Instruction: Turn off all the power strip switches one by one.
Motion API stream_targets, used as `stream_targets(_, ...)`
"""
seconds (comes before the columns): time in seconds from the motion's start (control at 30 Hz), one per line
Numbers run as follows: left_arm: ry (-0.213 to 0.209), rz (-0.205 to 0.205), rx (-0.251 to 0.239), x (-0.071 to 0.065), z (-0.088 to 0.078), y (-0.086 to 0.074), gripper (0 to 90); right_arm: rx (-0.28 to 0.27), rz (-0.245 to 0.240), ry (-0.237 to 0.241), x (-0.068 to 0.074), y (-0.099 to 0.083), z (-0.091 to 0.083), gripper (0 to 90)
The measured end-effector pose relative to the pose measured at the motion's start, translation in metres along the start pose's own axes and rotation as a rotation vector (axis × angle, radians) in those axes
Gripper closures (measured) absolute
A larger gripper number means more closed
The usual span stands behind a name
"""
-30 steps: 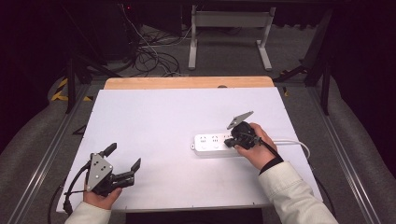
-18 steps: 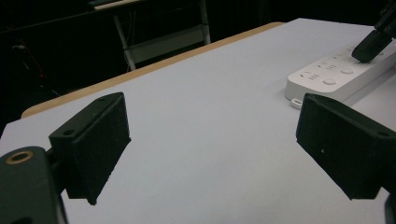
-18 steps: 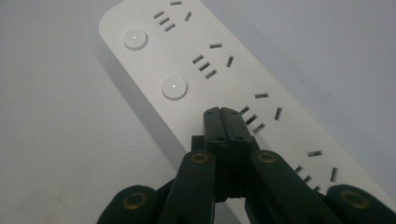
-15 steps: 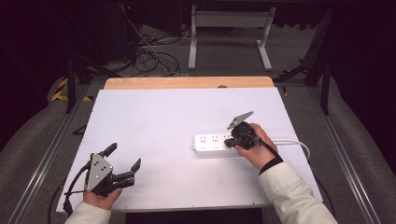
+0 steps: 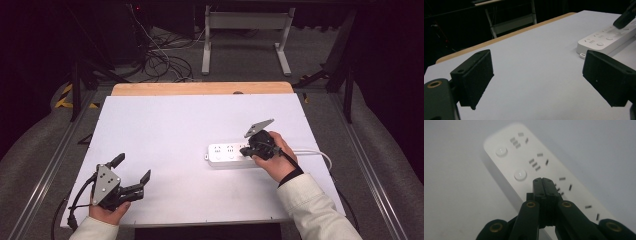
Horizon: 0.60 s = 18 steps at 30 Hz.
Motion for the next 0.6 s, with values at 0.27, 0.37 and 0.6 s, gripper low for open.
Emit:
stream_targets(0.27,0.0,-0.001,0.001,0.0,0.0,0.0,10.3,-0.155,0.002,-0.022,0.001,0.013,-0.032,90.0)
stream_targets(0.37,0.002,0.001,0.003,0.0,0.0,0.0,10.3,-0.158,-0.001,-0.026,0.002,0.014,-0.032,90.0)
stream_targets(0.6,-0.001,-0.001,0.002,0.0,0.001,0.0,10.3,-0.161,-0.013,-0.019,0.003,0.019,-0.031,90.0)
Point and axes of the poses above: each handheld gripper's, and its own axes: z roughly forward along the jaws, y roughly out of its top, x roughly to its left, the point moved 3 cm from there along z, roughly forward along the jaws, and after that the axes turned 15 degrees about -z, right-handed, at the moved point
